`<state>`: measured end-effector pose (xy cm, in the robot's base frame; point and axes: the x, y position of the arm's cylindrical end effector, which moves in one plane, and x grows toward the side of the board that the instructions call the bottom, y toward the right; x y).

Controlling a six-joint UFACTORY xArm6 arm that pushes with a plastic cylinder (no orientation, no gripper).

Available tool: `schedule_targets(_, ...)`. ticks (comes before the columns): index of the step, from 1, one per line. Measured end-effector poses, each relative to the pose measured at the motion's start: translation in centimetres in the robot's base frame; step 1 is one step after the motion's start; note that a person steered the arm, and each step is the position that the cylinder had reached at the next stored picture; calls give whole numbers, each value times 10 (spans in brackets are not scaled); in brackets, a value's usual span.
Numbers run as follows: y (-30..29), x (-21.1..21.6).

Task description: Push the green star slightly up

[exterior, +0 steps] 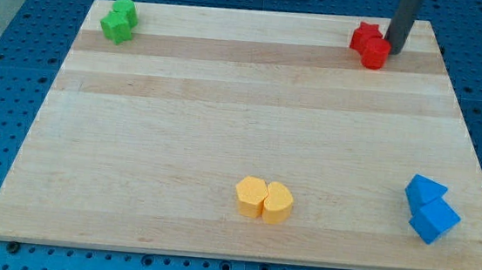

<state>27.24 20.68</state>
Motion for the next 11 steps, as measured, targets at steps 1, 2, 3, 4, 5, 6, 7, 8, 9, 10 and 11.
schedule_targets(1, -1, 10)
schedule_targets(2, -14, 28)
schedule_targets(3, -32, 37)
schedule_targets(4, -32, 80)
schedule_targets(5, -33, 148)
schedule_targets(6, -47, 200)
schedule_targets(7, -66, 232)
schedule_targets(8, -76, 278)
schedule_targets(9, -100, 324)
schedule_targets(10, -149, 347)
schedule_targets(11, -163, 342)
